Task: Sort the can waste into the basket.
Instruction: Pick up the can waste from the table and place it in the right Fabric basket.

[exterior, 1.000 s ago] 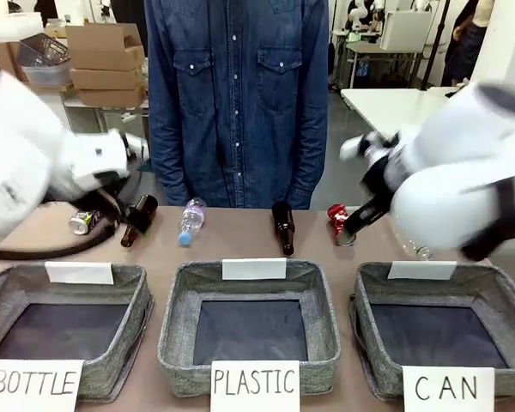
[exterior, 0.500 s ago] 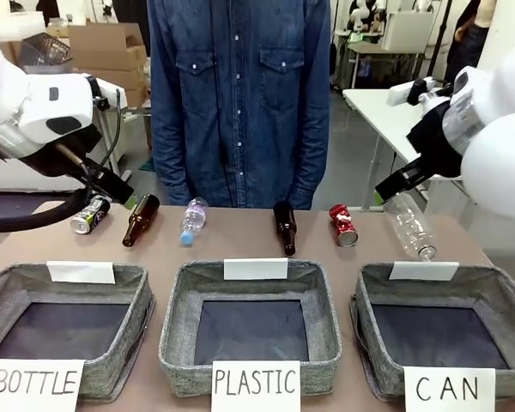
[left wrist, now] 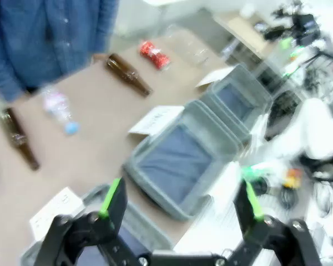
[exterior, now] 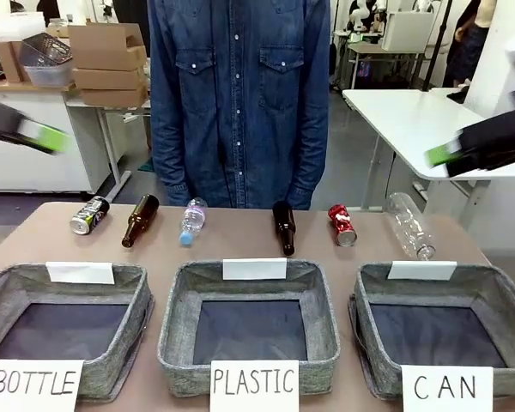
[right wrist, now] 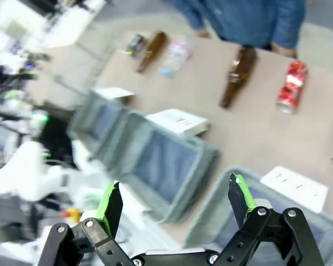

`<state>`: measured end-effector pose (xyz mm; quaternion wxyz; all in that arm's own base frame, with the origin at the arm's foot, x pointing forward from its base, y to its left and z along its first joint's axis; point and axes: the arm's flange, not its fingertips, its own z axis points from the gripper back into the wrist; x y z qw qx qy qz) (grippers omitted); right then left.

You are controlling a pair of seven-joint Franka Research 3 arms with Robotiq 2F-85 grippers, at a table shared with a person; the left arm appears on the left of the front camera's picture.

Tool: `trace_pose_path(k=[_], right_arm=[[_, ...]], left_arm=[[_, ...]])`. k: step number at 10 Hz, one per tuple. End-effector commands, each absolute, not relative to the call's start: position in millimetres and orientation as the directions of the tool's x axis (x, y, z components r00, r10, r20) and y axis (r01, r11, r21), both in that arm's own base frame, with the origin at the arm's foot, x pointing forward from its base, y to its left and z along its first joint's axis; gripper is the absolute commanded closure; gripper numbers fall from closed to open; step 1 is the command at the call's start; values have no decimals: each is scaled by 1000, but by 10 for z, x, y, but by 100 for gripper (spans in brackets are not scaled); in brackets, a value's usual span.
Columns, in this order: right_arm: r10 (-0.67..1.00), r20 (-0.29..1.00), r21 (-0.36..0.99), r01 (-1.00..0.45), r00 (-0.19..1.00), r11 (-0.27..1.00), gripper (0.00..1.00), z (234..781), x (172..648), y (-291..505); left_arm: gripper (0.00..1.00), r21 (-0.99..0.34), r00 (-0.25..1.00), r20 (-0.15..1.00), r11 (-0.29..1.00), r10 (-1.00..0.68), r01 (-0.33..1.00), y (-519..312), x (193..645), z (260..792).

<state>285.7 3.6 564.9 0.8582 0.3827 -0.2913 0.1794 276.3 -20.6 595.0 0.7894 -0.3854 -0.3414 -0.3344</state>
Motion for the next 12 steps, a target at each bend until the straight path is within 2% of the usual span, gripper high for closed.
trace_pose_path(k=[1, 3, 4, 5, 6, 11, 12], right_arm=[[-252, 312, 937, -253, 916, 240, 0, 5381, 2767, -498], [-347, 283, 951, -213, 894, 226, 0, 5247, 2789, -689], [-416, 364, 914, -234, 834, 330, 0, 5252, 2748, -694], [-198, 430, 880, -359, 881, 313, 0, 5396, 2740, -767], [-198, 430, 880, -359, 881, 313, 0, 5396, 2740, -767], [-189, 400, 889, -330, 897, 316, 0, 5368, 2717, -718], [-185, 391, 865, -291, 902, 409, 0, 5375, 2855, -655]], left_arm=[[0, -677, 700, 714, 257, 5, 689, 323, 2642, 5453], [0, -780, 784, 613, 230, 99, 581, 429, 2735, 5094], [0, -821, 826, 550, 259, 121, 509, 394, 2834, 5008], [0, -820, 864, 503, 335, 33, 465, 330, 2931, 4933], [0, -777, 775, 622, 213, 112, 592, 802, 2934, 5348], [0, -777, 775, 622, 213, 112, 592, 802, 2934, 5348], [0, -777, 775, 622, 213, 112, 592, 802, 2934, 5348]])
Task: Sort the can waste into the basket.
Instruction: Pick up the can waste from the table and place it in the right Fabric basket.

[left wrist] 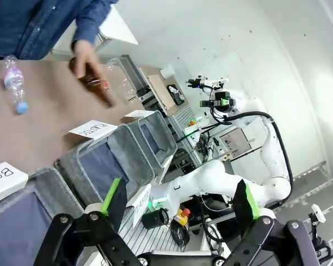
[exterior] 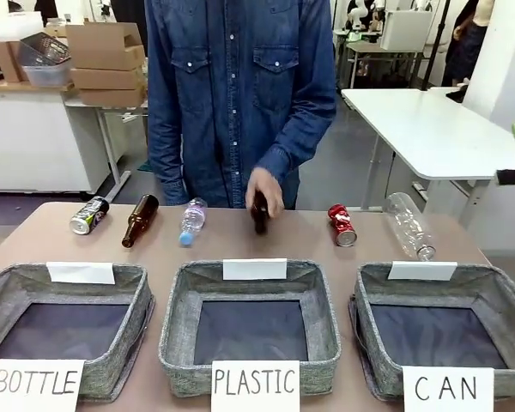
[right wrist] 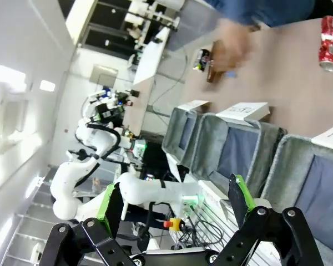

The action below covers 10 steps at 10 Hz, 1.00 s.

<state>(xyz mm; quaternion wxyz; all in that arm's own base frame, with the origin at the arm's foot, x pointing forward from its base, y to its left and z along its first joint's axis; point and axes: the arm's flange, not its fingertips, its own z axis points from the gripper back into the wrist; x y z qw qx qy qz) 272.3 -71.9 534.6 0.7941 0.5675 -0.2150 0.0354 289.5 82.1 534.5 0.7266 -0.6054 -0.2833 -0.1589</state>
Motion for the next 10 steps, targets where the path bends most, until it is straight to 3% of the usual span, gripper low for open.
trace_pose_path(k=[1, 3, 4, 5, 8, 10], right_arm=[[-90, 373, 835, -291, 924, 467, 0, 5407, 3069, -492], [-30, 376, 788, -302, 926, 537, 0, 5458, 3307, -291], [-31, 406, 818, -348, 913, 457, 0, 5442, 3149, -465], [-116, 388, 836, -295, 914, 463, 0, 5384, 3020, -603], [-230, 459, 765, -250, 858, 593, 0, 5369, 2950, -579], [-214, 467, 729, -237, 858, 642, 0, 5378, 3115, -484]], left_arm=[[0, -777, 775, 622, 213, 112, 592, 802, 2934, 5348], [0, -777, 775, 622, 213, 112, 592, 802, 2934, 5348], [0, -777, 775, 622, 213, 112, 592, 802, 2934, 5348], [0, -777, 775, 622, 213, 112, 592, 802, 2934, 5348], [0, -777, 775, 622, 213, 112, 592, 802, 2934, 5348], [0, -777, 775, 622, 213, 112, 592, 802, 2934, 5348]])
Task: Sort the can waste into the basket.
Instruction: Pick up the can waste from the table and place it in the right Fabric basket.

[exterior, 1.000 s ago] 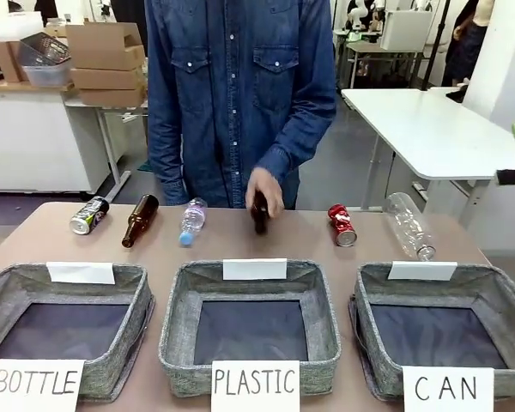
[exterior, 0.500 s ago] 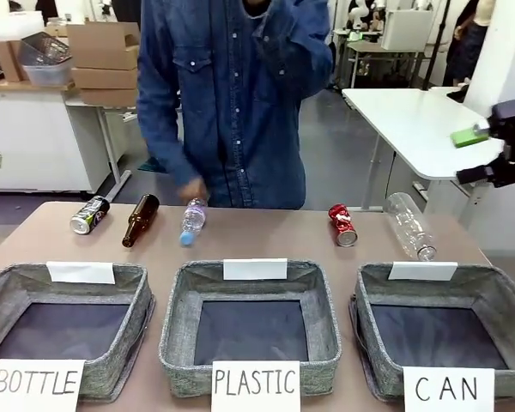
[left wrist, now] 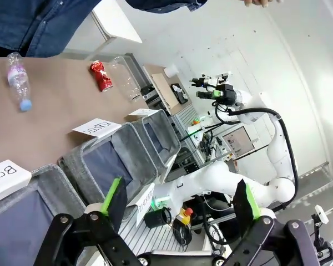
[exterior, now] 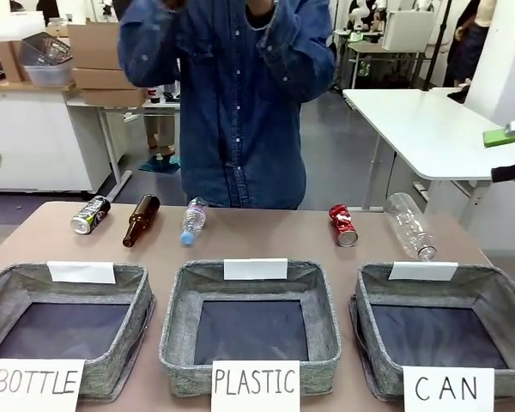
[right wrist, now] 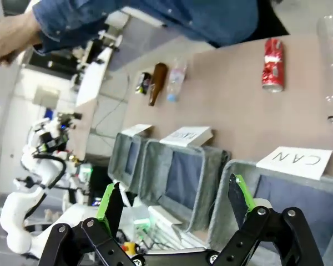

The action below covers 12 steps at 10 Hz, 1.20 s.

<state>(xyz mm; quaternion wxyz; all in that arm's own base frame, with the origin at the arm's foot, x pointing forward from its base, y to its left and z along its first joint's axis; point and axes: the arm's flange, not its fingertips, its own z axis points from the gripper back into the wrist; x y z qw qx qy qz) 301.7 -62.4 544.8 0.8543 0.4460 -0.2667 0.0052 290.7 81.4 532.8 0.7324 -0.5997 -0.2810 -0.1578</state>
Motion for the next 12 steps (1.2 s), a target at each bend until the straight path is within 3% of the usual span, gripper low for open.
trace_pose_path(k=[1, 4, 5, 8, 10, 11, 12], right_arm=[[-215, 443, 717, -199, 871, 668, 0, 5370, 3247, -439], [-151, 376, 598, -115, 914, 793, 0, 5281, 3987, 51], [-68, 354, 587, -165, 933, 793, 0, 5190, 4290, 318], [-55, 328, 344, -65, 943, 937, 0, 4643, 5112, 893], [50, 183, 390, -119, 982, 913, 0, 4464, 5110, 1033], [-20, 342, 379, -118, 939, 918, 0, 4415, 5065, 993], [-20, 342, 379, -118, 939, 918, 0, 4415, 5065, 993]], left_arm=[[0, -777, 775, 622, 213, 112, 592, 802, 2934, 5348], [0, -777, 775, 622, 213, 112, 592, 802, 2934, 5348], [0, -777, 775, 622, 213, 112, 592, 802, 2934, 5348], [0, -777, 775, 622, 213, 112, 592, 802, 2934, 5348], [0, -777, 775, 622, 213, 112, 592, 802, 2934, 5348], [0, -777, 775, 622, 213, 112, 592, 802, 2934, 5348], [0, -777, 775, 622, 213, 112, 592, 802, 2934, 5348]])
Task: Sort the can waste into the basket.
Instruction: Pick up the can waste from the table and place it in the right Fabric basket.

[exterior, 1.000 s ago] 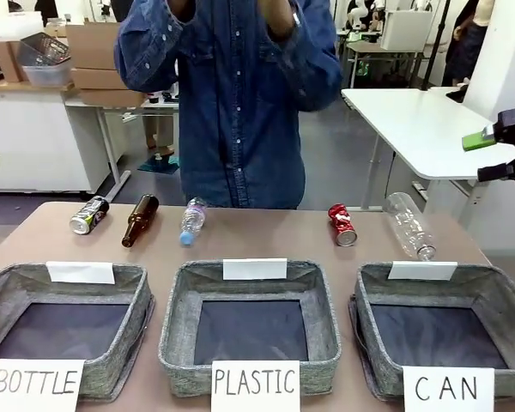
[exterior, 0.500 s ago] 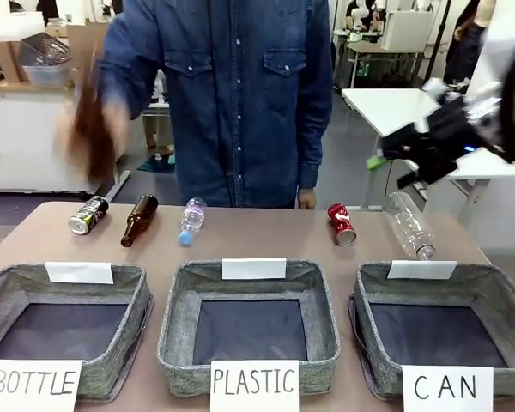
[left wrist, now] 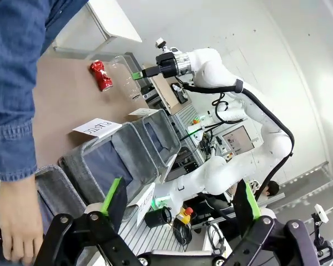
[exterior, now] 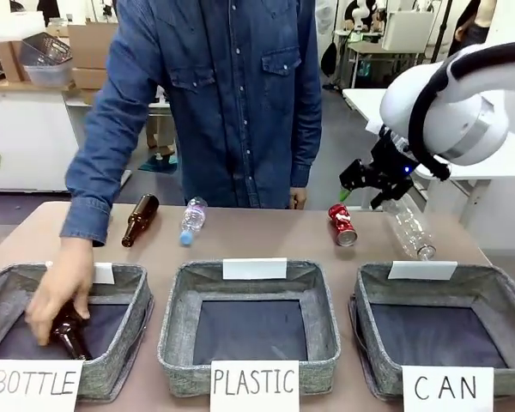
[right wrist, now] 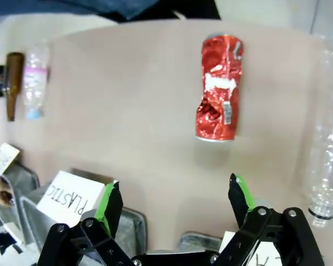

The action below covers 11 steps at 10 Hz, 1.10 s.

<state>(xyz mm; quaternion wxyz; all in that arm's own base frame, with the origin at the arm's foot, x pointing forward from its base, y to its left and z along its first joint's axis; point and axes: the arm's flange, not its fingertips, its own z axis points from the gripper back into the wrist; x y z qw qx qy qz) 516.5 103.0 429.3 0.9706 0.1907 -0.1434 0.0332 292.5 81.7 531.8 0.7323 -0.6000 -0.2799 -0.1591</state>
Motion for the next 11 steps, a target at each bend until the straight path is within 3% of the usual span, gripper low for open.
trace_pose_path(k=[1, 2, 4, 6, 8, 11], right_arm=[[19, 276, 357, -121, 961, 926, 0, 4219, 5173, 1050], [54, 263, 248, -122, 963, 961, 0, 4059, 5453, 1216], [65, 311, 210, -135, 948, 968, 0, 3807, 5919, 1370], [60, 250, 81, -83, 966, 993, 0, 3518, 6178, 1495], [62, 229, 7, -66, 971, 998, 0, 3298, 6222, 1602], [57, 189, 2, -59, 980, 998, 0, 3157, 6225, 1634]], left_arm=[[0, -777, 775, 622, 213, 112, 592, 802, 2934, 5348], [0, -777, 775, 622, 213, 112, 592, 802, 2934, 5348], [0, -777, 775, 622, 213, 112, 592, 802, 2934, 5348], [0, -777, 775, 622, 213, 112, 592, 802, 2934, 5348], [0, -777, 775, 622, 213, 112, 592, 802, 2934, 5348], [0, -777, 775, 622, 213, 112, 592, 802, 2934, 5348]])
